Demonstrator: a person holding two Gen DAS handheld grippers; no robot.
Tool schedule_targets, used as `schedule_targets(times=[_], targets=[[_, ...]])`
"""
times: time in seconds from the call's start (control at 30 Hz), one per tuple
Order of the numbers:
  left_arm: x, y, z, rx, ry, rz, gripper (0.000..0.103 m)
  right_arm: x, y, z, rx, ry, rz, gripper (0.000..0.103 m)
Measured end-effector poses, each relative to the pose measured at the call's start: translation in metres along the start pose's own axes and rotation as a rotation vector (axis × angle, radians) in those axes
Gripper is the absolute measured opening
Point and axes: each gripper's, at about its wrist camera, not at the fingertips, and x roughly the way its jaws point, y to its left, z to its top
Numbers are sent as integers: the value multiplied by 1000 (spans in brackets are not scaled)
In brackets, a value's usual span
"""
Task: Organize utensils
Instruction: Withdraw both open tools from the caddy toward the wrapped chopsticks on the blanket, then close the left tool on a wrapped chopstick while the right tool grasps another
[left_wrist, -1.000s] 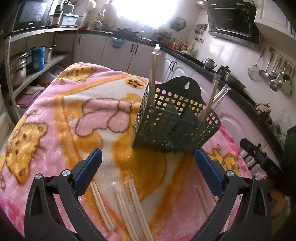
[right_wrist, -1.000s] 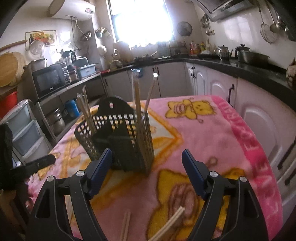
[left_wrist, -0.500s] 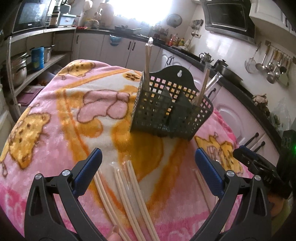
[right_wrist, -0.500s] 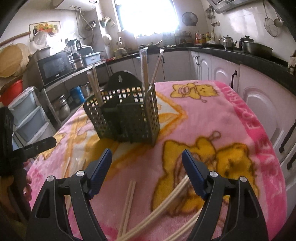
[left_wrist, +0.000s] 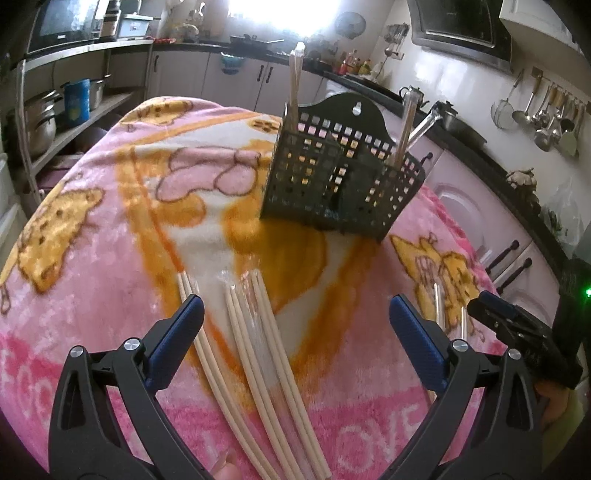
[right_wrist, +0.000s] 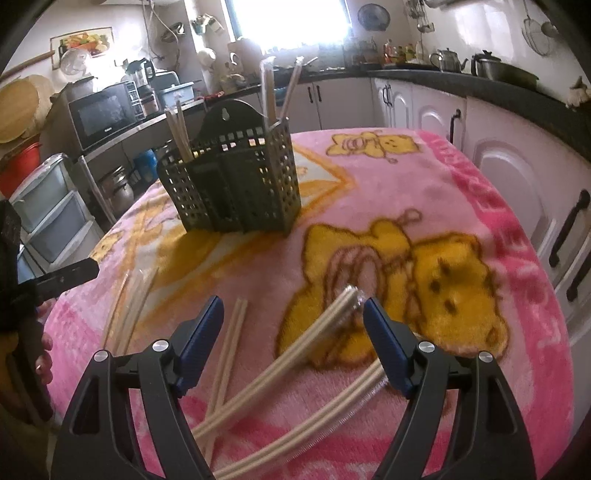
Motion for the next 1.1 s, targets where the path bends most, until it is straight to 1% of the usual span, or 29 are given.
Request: schedule_targets(times=[0.23,0.33,0.4,0.53,0.6,0.63,0.7,0.73,0.8,0.87,0.97,1.03,1.1], targets=[[2,10,-15,-31,36,9,92,2,-6,-7,7,24,4,75],[3,18,-20,-53,52,12,92,6,-9,-10,16,50,13,75],[3,27,-24,-79,59,8,92,11,-11,-9,17,70,10,75],[3,44,-28,-137,71,6,91,19,-13,-7,32,101,28,75],[5,52,-28,-174,80,-10,82,24,-13,-3,31,122,32,75],[6,55,-27,-186,83,-17,80,28,-14,-2,38,139,42,75],[11,60,-27,-203,96,-23,72,33,-16,1,64,169,59,75],[13,62,-27,-215,105,-31,70,36,-18,2,77,186,66,75],[20,70,-25,-256,127,-53,62,42,-23,7,112,219,68,74],[24,77,-21,-291,140,-76,60,49,-30,12,157,257,83,71],[28,88,-14,-345,158,-108,56,63,-42,16,228,323,99,61],[31,94,-10,-371,172,-123,55,69,-46,19,255,352,103,60],[36,99,-5,-389,188,-131,51,72,-49,24,276,371,110,59]])
